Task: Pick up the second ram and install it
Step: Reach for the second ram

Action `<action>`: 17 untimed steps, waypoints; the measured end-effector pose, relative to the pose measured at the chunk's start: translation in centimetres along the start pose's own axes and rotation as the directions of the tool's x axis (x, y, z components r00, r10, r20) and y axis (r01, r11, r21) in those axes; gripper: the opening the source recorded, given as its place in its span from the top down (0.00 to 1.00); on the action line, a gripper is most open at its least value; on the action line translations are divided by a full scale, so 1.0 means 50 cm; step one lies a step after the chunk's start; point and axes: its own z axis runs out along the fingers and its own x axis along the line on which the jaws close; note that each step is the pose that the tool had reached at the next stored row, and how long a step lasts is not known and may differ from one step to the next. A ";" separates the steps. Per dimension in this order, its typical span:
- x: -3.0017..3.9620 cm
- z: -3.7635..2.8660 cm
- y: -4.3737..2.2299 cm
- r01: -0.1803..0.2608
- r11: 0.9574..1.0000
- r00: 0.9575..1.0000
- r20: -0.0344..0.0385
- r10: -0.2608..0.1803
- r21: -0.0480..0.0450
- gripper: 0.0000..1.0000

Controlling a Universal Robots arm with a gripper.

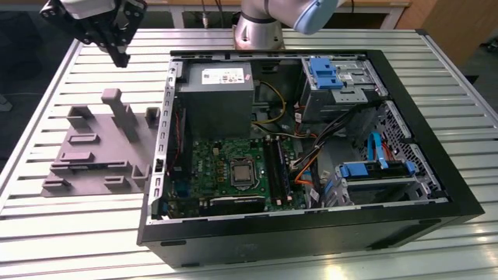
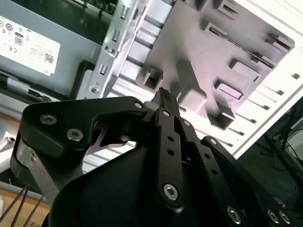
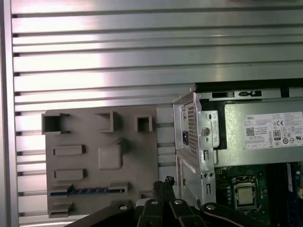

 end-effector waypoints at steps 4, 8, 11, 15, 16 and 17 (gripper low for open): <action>0.045 -0.001 -0.003 0.000 1.000 1.000 0.005 0.000 0.000 0.89; 0.076 0.000 -0.006 0.000 1.000 1.000 0.008 0.000 -0.001 0.89; 0.086 0.006 -0.007 0.000 1.000 1.000 0.008 0.000 -0.001 0.89; 0.097 0.014 -0.011 0.000 1.000 1.000 0.008 0.000 -0.001 0.89; 0.100 0.016 -0.012 0.000 1.000 1.000 0.008 0.000 -0.001 0.89; 0.103 0.017 -0.014 0.000 1.000 1.000 0.008 0.000 -0.001 0.89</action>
